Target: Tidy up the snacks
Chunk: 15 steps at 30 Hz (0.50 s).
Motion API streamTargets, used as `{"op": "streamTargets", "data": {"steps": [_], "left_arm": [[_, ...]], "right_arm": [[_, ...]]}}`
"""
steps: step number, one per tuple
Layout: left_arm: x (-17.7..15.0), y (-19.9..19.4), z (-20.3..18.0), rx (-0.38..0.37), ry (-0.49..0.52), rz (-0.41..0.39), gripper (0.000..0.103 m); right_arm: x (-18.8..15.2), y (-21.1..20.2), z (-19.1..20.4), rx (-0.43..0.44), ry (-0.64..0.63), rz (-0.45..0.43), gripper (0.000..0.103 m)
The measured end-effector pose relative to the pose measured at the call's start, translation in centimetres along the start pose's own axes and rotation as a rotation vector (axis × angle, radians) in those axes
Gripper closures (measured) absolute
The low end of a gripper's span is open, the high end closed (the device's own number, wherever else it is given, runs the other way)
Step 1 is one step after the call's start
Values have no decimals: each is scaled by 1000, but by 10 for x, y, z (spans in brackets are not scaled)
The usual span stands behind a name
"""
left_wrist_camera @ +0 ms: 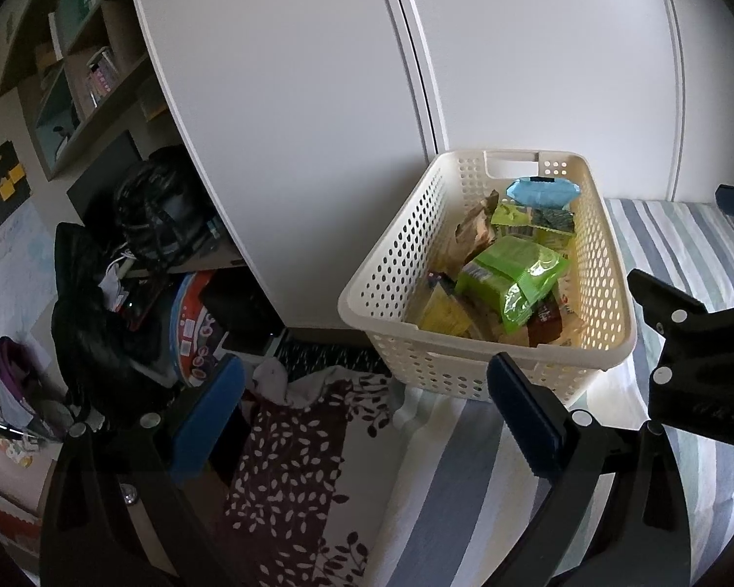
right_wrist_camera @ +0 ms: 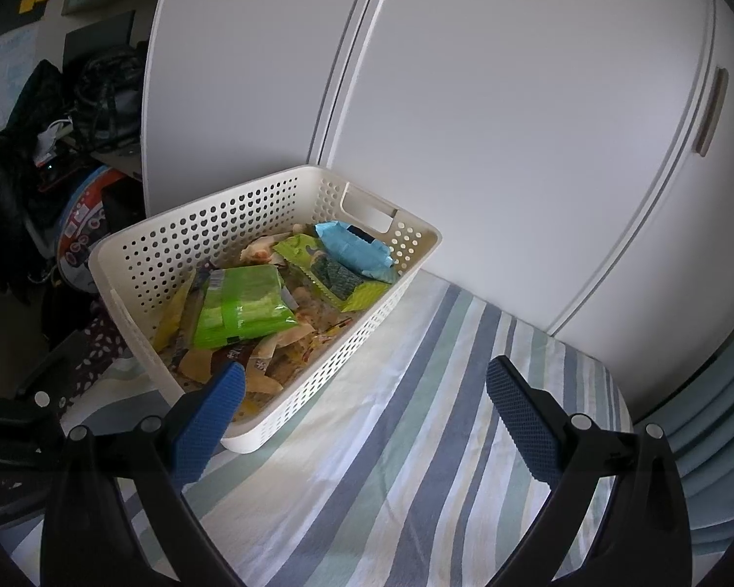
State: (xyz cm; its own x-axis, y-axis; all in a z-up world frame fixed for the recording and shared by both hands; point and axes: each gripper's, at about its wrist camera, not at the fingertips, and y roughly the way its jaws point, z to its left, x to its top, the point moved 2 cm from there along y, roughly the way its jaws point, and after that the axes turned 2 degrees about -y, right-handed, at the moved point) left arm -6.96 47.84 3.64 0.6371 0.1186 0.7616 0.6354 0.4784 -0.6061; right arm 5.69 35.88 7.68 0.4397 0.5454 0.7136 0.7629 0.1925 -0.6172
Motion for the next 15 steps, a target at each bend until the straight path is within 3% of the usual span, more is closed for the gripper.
{"op": "streamTargets", "data": {"steps": [15], "left_arm": [[2, -1, -3, 2, 14, -4, 3]], "right_arm": [[0, -5, -2, 3, 2, -43, 5]]}}
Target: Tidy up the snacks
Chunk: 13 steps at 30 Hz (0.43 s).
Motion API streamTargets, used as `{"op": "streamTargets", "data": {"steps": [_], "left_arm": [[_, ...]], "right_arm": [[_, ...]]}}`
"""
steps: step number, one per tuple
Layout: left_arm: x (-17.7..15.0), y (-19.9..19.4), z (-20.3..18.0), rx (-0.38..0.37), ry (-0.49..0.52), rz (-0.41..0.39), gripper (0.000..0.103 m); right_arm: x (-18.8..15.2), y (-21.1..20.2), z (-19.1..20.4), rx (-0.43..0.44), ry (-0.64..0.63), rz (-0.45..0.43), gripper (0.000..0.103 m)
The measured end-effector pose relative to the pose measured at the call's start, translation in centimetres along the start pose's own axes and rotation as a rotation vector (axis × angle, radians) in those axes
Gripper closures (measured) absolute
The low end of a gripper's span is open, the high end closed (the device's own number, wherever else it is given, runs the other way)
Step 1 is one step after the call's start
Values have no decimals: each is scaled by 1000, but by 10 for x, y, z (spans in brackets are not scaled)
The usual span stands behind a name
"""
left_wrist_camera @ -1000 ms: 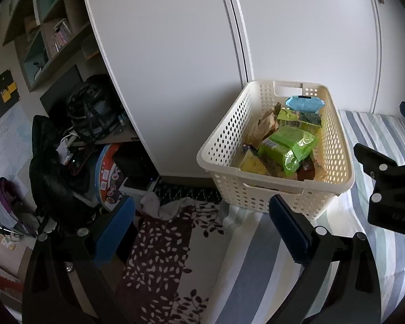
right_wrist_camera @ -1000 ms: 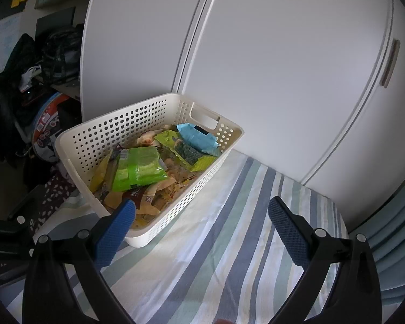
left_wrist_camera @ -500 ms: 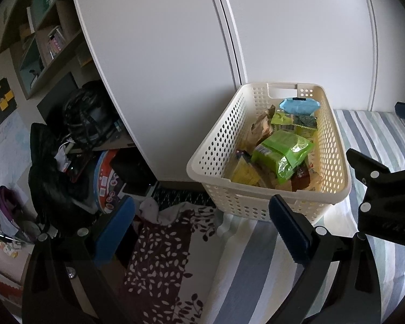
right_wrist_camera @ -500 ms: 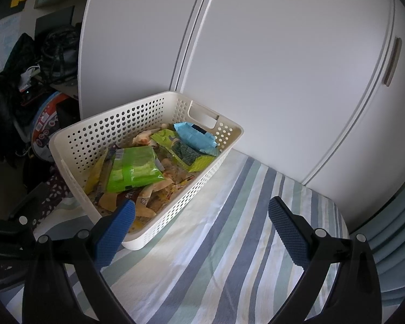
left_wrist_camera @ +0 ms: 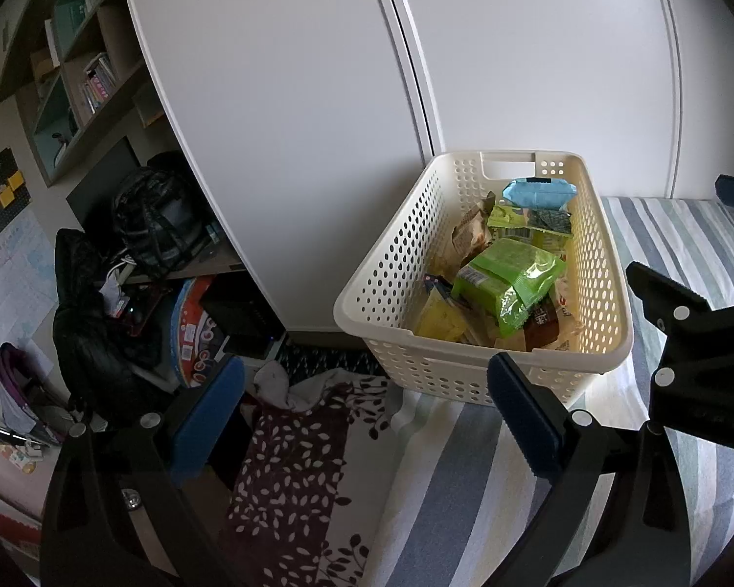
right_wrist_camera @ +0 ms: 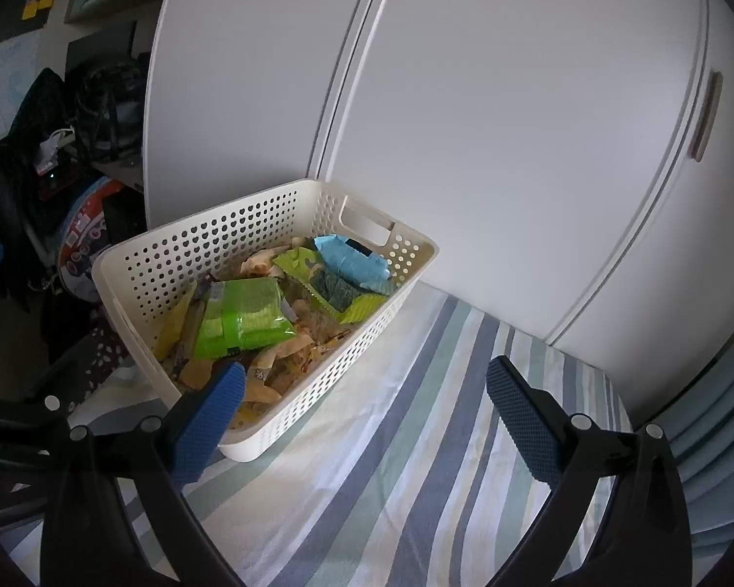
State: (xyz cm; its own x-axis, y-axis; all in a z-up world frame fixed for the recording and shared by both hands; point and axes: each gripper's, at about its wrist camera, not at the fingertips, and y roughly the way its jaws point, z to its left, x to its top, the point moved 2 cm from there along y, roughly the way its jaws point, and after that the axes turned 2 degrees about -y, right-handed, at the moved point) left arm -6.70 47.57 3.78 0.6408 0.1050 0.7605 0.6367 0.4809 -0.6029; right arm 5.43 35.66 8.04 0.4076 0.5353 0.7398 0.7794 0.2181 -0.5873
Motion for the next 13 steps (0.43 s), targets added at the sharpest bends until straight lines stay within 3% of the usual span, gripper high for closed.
{"op": "streamTargets", "data": {"steps": [13], "left_arm": [[2, -6, -12, -25, 15, 3, 3]], "right_arm": [[-9, -2, -21, -8, 23, 39, 5]]}}
